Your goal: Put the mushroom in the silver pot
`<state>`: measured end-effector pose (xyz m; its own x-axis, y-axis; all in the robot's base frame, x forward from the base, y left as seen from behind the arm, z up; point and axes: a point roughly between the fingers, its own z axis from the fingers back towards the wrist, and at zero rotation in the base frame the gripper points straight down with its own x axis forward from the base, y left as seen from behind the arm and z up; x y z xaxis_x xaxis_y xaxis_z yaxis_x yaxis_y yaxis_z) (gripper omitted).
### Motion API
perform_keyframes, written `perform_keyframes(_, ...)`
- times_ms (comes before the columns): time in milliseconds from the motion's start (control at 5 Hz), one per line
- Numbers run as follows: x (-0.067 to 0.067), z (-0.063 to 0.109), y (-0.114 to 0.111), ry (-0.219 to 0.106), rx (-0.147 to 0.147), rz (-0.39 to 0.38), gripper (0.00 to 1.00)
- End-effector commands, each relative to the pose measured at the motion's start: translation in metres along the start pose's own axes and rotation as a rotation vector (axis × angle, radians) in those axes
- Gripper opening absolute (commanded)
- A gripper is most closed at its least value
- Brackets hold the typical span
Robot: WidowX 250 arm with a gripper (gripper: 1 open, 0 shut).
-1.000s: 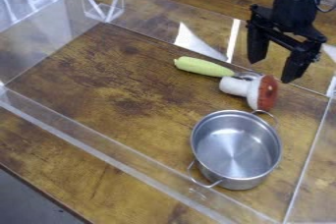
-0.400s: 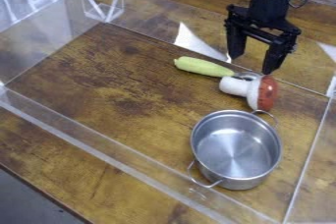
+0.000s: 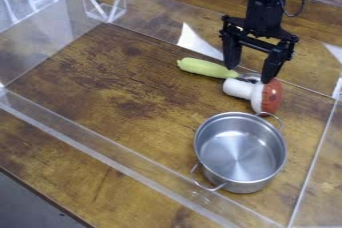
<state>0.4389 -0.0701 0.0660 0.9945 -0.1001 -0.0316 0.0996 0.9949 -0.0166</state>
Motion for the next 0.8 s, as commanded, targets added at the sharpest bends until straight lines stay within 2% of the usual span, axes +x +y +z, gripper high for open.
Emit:
perform_keyframes(0, -0.002, 0.060, 0.012, -0.122, -0.005, 0.082, 1.00)
perform_keyframes(200, -0.003, 0.065, 0.009, -0.127, -0.010, 0.021, 1.00)
perform_keyframes(600, -0.004, 0.051, 0.001, -0.113, -0.012, -0.086, 1.00)
